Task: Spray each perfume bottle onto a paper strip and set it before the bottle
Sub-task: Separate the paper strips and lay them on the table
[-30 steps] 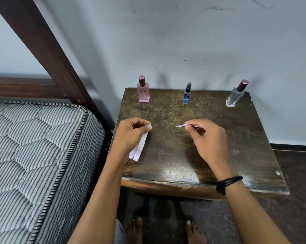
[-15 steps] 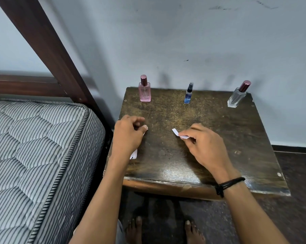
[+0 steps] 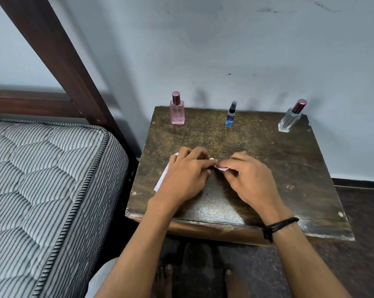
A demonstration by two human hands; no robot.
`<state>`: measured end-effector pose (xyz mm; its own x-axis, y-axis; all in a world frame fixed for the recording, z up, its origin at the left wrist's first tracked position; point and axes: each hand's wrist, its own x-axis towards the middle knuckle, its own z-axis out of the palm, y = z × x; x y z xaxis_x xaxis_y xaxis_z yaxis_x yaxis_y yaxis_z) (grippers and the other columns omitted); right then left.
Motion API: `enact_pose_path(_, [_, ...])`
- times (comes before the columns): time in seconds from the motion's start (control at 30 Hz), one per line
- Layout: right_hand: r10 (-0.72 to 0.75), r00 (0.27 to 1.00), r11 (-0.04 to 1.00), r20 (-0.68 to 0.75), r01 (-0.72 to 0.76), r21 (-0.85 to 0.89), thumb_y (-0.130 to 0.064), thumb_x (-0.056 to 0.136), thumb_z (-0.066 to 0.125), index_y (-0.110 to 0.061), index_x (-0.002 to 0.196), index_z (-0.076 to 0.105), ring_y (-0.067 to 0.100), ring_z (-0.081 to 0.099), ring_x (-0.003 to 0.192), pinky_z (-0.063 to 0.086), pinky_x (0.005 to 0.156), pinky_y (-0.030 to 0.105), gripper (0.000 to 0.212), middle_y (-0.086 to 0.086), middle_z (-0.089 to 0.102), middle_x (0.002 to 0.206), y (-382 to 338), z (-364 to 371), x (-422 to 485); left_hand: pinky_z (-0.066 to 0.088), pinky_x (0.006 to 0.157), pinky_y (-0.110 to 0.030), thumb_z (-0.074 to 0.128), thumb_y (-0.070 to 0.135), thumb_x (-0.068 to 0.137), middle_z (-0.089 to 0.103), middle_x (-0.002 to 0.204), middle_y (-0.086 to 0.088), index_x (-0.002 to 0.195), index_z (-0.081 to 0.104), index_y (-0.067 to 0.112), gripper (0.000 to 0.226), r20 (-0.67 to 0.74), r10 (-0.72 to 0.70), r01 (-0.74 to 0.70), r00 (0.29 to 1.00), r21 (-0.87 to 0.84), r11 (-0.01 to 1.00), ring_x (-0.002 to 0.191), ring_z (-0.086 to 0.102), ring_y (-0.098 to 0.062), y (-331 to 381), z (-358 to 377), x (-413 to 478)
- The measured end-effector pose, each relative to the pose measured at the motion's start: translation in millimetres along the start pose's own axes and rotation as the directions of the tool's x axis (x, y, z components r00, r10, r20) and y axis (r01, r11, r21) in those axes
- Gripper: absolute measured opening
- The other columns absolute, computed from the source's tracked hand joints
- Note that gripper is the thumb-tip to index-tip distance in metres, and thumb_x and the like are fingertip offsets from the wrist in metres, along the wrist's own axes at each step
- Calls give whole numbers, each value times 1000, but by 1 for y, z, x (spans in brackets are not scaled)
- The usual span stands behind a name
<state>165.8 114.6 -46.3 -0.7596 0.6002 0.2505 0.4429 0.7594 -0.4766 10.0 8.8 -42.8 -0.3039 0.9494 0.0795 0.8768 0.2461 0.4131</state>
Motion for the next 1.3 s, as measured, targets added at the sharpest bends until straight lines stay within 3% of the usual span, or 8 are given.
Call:
enact_pose_path(0.2, [53, 998, 989, 46, -58, 137, -21, 93, 74, -30, 99, 80, 9, 60, 77, 51, 69, 33, 12, -13, 68, 94, 0, -3, 1, 34, 98, -38, 55, 37, 100, 50, 134, 20, 135, 62, 36, 36, -5, -23, 23, 1000, 4, 1000, 120, 36, -18, -5, 1, 1])
enact_pose_path(0.33, [67, 992, 973, 103, -88, 213, -17, 90, 77, -31, 97, 80, 9, 63, 82, 54, 76, 38, 16, -19, 67, 95, 4, -7, 2, 31, 99, -39, 54, 37, 100, 46, 137, 21, 138, 59, 36, 38, -7, -56, 56, 998, 19, 998, 121, 34, -17, -9, 2, 2])
enact_pose_path(0.7, [30, 979, 978, 199, -70, 195, -4, 90, 65, -29, 90, 81, 12, 61, 70, 51, 64, 36, 30, -18, 66, 94, 16, -12, 0, 31, 100, -38, 52, 40, 100, 45, 137, 22, 140, 56, 37, 40, 11, -72, 72, 997, 34, 997, 122, 32, -15, -9, 2, 1])
enact_pose_path(0.87, [31, 978, 977, 208, -73, 198, -13, 91, 72, -30, 98, 81, 5, 65, 83, 54, 75, 29, 20, -21, 66, 95, 13, -14, 1, 30, 101, -38, 53, 41, 100, 45, 138, 21, 141, 56, 36, 42, 17, -80, 80, 997, 15, 997, 124, 33, -15, -10, 2, 2])
enact_pose_path(1.2, [35, 972, 989, 234, -66, 129, -28, 93, 75, -31, 104, 79, -1, 56, 84, 40, 69, 15, 12, -19, 58, 96, 12, -8, 2, 30, 98, -36, 58, 39, 97, 49, 134, 19, 138, 57, 38, 41, 5, -80, 80, 997, -61, 995, 124, 37, -14, -11, -1, 3])
enact_pose_path(1.3, [43, 977, 992, 208, -66, 105, -31, 93, 75, -29, 103, 79, -2, 54, 79, 44, 70, 20, 11, -14, 59, 97, 8, -6, 2, 30, 97, -35, 59, 40, 96, 48, 131, 20, 134, 60, 39, 38, 3, -61, 61, 998, -55, 997, 122, 37, -13, -12, 0, 2])
